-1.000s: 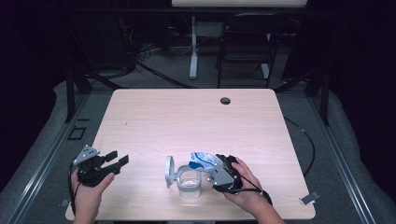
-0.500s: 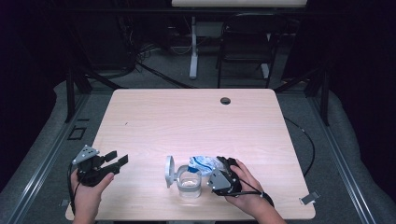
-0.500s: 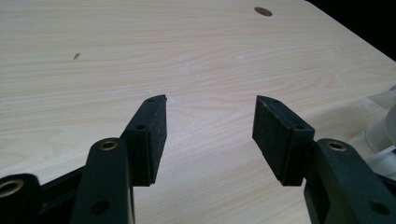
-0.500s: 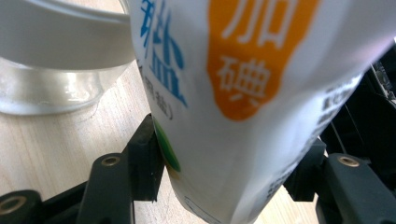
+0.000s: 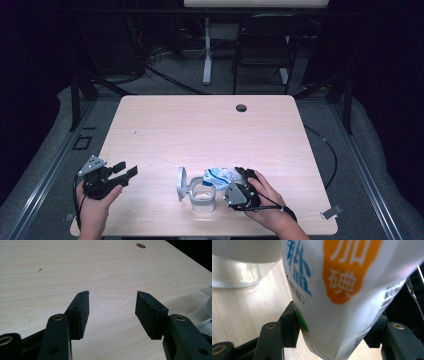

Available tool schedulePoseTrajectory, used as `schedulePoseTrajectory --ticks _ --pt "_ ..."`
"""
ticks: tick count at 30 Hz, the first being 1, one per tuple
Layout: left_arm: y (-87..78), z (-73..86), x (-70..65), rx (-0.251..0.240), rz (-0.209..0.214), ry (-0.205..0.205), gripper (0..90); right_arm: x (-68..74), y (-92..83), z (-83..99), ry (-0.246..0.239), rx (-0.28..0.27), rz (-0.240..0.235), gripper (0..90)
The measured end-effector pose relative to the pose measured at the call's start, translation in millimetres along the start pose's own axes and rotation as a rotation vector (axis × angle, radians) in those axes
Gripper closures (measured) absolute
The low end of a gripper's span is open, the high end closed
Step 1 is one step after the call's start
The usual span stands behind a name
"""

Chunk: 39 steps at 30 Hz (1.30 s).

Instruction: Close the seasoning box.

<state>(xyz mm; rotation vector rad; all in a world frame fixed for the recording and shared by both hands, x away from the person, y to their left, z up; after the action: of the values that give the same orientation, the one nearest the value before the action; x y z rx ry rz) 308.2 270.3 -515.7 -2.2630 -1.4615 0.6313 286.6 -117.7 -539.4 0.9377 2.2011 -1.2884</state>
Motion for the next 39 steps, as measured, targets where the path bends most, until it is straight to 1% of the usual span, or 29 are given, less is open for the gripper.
schedulePoseTrajectory --ticks 1,3,5,9,12,13,18,19,20,22,23,24,28,29,30,31,32,33,34,35,37,38,39 --pt "0.0 0.0 0.0 0.0 0.0 0.0 45.5 0.0 0.0 0.0 0.0 0.0 0.0 41.7" --pt "-0.9 -0.6 0.2 -0.003 -0.001 -0.001 45.5 1.6 0.0 1.3 -0.017 0.02 0.0 41.7" --pt "-1.3 -1.0 0.3 -0.005 -0.002 0.0 45.5 2.9 0.5 2.2 -0.026 0.025 -0.002 41.7" --pt "-1.5 -1.1 0.0 -0.005 -0.002 0.0 45.5 5.8 2.9 3.8 -0.027 0.021 -0.002 41.7" --pt "-1.6 -1.1 0.1 -0.006 -0.002 -0.001 45.5 8.0 4.5 5.1 -0.052 0.051 0.002 41.7" --pt "-1.9 -1.2 0.3 -0.004 -0.003 0.0 45.5 9.3 6.6 5.8 -0.044 0.034 0.003 41.7" --pt "-2.7 -1.5 1.0 -0.008 -0.003 -0.003 45.5 9.1 7.9 6.7 -0.053 0.042 0.011 41.7" --pt "-2.8 -1.5 1.0 -0.009 -0.003 -0.003 45.5 8.5 7.6 6.4 -0.07 0.053 0.017 41.7" --pt "-2.8 -1.5 1.0 -0.009 -0.003 -0.003 45.5 8.5 7.6 6.4 -0.07 0.053 0.017 41.7" --pt "-2.8 -1.5 1.1 -0.008 -0.004 -0.003 45.5 8.1 6.8 5.9 -0.085 0.064 0.021 41.7" --pt "-2.8 -1.5 1.4 -0.007 -0.005 -0.004 45.5 8.3 7.1 5.6 -0.09 0.058 0.03 41.7" --pt "-2.8 -1.5 1.4 -0.007 -0.005 -0.004 45.5 7.8 6.2 5.1 -0.102 0.072 0.035 41.7" --pt "-2.6 -1.1 2.1 -0.01 -0.006 -0.009 45.5 7.6 6.3 4.2 -0.119 0.068 0.048 41.7" --pt "-2.5 -1.1 2.4 -0.011 -0.005 -0.01 45.5 7.2 5.8 3.8 -0.128 0.075 0.052 41.7" --pt "-2.6 -1.1 2.7 -0.011 -0.005 -0.01 45.5 6.4 4.6 3.0 -0.148 0.089 0.06 41.7" --pt "-2.6 -1.1 2.7 -0.011 -0.005 -0.01 45.5 6.4 4.6 3.0 -0.148 0.089 0.06 41.7" --pt "-2.8 -1.1 2.9 -0.01 -0.006 -0.011 45.5 7.1 5.6 3.2 -0.14 0.077 0.061 41.7" --pt "-3.0 -1.0 3.4 -0.008 -0.006 -0.011 45.5 7.1 5.5 2.6 -0.146 0.077 0.065 41.7" --pt "-3.0 -1.0 3.6 -0.008 -0.007 -0.011 45.5 7.0 5.3 2.4 -0.149 0.08 0.067 41.7" --pt "-3.0 -0.9 3.6 -0.008 -0.007 -0.011 45.5 5.9 3.3 1.6 -0.169 0.105 0.074 41.7" --pt "-3.0 -0.9 3.6 -0.007 -0.008 -0.011 45.5 5.9 3.3 1.5 -0.172 0.106 0.074 41.7" --pt "-3.0 -1.0 3.5 -0.008 -0.008 -0.011 45.5 6.6 4.6 1.6 -0.166 0.089 0.074 41.7" --pt "-2.9 -1.0 3.4 -0.01 -0.009 -0.011 45.5 6.6 4.9 1.3 -0.167 0.087 0.074 41.7"
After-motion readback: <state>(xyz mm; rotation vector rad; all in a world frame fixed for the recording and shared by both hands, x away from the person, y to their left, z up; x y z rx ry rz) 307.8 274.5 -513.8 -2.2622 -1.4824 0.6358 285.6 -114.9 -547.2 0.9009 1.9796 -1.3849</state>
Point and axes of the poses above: each handheld gripper's, and its own axes: y roughly forward along the jaws, z roughly out of its underside, x roughly to its left, the point moved 3 cm from there along y, roughly forward along the jaws, and after that the axes turned 5 degrees about -z, right-handed, at the moved point
